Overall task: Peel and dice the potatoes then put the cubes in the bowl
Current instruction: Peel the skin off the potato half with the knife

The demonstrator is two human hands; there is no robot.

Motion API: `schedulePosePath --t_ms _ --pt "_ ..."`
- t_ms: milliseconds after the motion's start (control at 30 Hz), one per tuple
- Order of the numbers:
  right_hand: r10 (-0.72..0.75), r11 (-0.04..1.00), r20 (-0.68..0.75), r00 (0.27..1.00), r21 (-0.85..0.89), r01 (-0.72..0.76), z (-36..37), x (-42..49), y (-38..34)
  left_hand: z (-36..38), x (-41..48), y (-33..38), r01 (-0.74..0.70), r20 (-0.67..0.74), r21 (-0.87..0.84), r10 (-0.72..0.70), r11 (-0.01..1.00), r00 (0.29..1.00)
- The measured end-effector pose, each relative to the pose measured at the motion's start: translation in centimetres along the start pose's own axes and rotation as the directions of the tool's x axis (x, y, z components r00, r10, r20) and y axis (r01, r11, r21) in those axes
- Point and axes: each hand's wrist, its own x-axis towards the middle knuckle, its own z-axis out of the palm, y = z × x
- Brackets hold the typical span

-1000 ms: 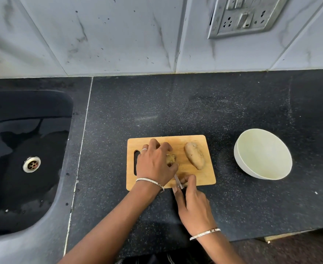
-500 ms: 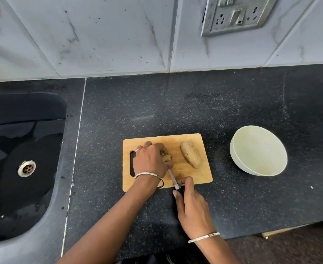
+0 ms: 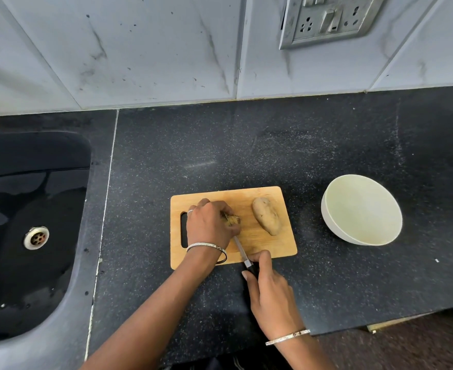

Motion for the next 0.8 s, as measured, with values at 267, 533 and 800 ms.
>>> schedulePosePath --t_ms 267,533,800 --pt "-0.003 1.0 -0.005 1.0 -0.01 0.003 0.0 -0.3 0.1 0.3 -0.2 -0.3 -0.012 -0.018 -0.022 0.012 1.0 1.0" --pt "-0.02 1.0 0.02 1.0 -0.008 0.02 -0.5 0.0 -0.1 -1.4 -0.7 -2.6 -0.194 0.097 -0.008 0.194 0.981 0.976" --pt "-0.024 0.999 0.032 0.999 -0.036 0.025 -0.5 -0.5 0.2 -1.5 -1.7 -3.2 -0.218 -0.004 -0.036 0.218 0.975 0.976"
